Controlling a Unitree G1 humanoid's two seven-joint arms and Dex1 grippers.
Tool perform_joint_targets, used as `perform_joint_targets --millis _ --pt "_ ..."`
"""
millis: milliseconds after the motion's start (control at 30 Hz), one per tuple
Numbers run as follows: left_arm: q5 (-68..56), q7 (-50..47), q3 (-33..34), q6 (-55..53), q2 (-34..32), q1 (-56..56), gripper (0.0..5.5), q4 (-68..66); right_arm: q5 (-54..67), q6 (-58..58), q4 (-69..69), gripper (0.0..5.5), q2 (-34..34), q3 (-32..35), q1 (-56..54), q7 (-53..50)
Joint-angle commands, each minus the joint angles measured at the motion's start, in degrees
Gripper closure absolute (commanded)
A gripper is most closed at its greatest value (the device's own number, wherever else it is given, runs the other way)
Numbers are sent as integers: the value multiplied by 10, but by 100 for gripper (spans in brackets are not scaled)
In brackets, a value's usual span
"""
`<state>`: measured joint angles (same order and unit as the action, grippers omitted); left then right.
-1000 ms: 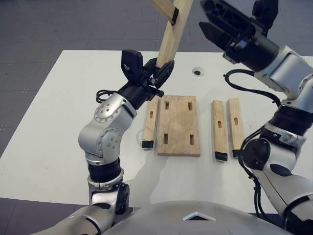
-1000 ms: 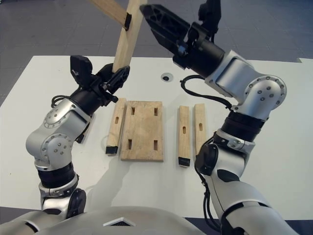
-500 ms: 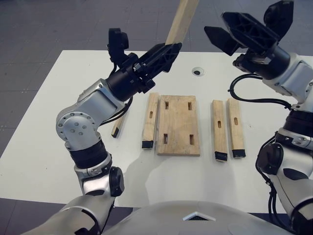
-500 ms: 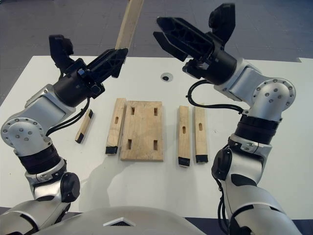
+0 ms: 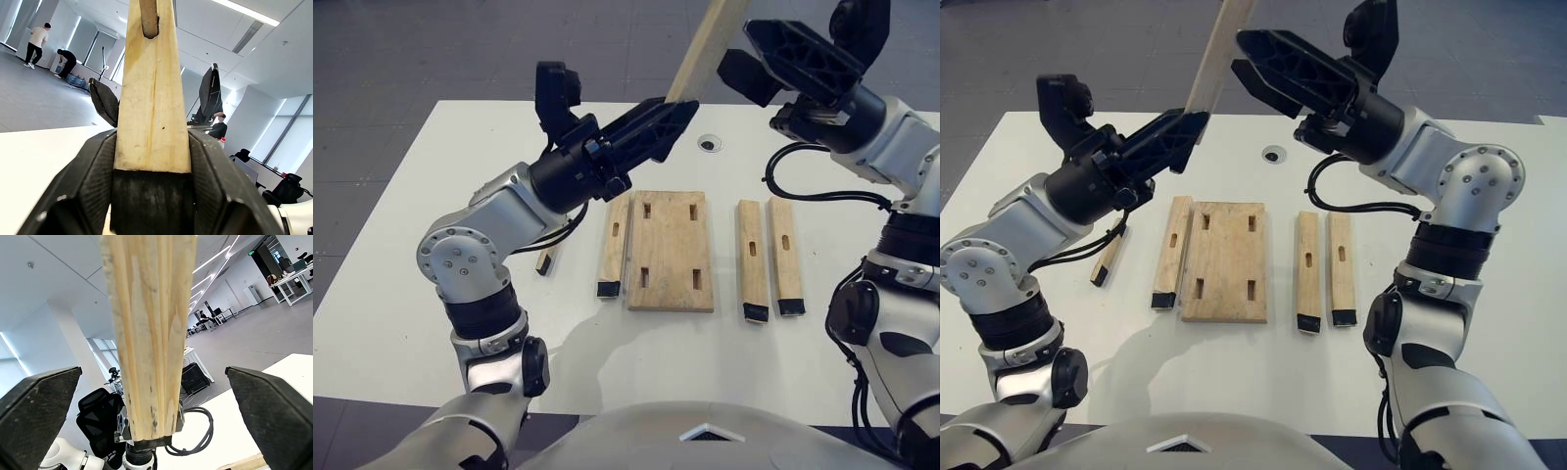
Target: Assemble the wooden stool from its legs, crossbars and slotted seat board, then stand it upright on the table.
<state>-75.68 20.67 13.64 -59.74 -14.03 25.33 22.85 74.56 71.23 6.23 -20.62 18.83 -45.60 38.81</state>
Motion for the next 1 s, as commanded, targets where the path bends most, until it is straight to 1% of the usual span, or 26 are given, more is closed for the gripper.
perform_joint_targets --millis 33,267,500,533,800,833,1000 --pt "-2 6 -15 12 -15 -9 345 4 24 0 1 0 13 1 -27 -12" --pt "1 5 -32 32 -21 -16 345 1 78 13 5 0 31 -1 -30 -42" --pt "7 4 -48 44 -27 -22 345 1 114 15 14 147 28 -2 -31 -60" --pt "8 4 -50 45 -29 -21 345 -1 117 16 15 159 28 -2 -32 -60" --pt "11 15 -59 57 -35 -23 345 -12 139 34 16 316 21 -6 -33 -48" --pt "11 16 -60 58 -35 -24 345 -12 142 35 15 328 20 -6 -33 -44" --pt "5 24 -62 62 -37 -27 345 -21 164 43 18 328 10 -2 -41 -29"
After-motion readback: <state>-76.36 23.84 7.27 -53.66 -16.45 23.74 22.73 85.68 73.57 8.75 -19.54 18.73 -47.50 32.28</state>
